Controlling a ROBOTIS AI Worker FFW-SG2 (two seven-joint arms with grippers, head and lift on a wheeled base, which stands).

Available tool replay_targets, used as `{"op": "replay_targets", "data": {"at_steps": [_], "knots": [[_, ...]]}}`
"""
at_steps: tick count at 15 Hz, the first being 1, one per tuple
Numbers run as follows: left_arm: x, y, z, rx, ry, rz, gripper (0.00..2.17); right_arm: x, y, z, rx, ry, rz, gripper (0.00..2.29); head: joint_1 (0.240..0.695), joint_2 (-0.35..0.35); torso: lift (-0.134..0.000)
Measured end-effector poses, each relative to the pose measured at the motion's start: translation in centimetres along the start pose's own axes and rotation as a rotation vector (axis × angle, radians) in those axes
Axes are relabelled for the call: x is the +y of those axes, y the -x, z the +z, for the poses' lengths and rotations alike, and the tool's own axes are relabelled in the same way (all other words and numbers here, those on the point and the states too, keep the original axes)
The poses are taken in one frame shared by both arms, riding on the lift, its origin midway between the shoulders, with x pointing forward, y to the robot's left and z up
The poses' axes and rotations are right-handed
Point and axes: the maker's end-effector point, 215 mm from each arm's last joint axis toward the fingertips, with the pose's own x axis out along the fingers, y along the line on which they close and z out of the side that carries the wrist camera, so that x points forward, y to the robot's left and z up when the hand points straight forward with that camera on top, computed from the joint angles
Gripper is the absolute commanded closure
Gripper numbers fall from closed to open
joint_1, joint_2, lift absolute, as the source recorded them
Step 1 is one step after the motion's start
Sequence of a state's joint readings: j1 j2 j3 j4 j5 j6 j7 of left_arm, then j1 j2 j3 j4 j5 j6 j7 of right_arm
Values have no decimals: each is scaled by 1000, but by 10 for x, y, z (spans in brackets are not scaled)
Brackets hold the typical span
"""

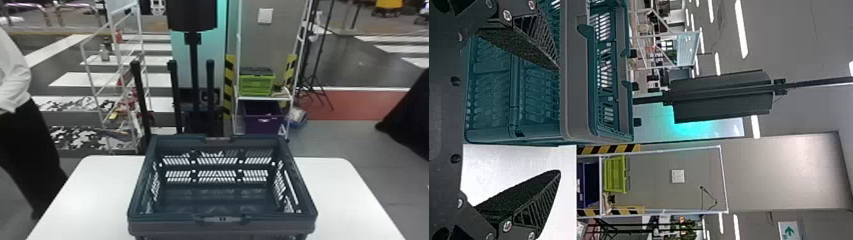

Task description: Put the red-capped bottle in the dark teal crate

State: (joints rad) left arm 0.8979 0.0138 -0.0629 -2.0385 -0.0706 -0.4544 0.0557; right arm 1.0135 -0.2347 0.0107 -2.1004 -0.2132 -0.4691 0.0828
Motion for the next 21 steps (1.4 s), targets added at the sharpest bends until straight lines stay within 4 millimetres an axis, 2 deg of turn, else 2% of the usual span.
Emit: {"op": "replay_targets", "data": {"at_steps": [8,12,15,21], "knots": [[0,0,3,-5,0,-1,1794,0,2,1,-8,-1,-3,151,499,0,0],[8,-10,20,-21,-18,2,1794,-1,3,2,-9,-2,-4,151,499,0,0],[28,-41,42,9,-75,4,1791,-2,3,1,-6,-1,-6,151,499,0,0],[56,-128,75,208,-155,-24,1791,-9,5,-5,5,-5,-22,151,499,0,0]]}}
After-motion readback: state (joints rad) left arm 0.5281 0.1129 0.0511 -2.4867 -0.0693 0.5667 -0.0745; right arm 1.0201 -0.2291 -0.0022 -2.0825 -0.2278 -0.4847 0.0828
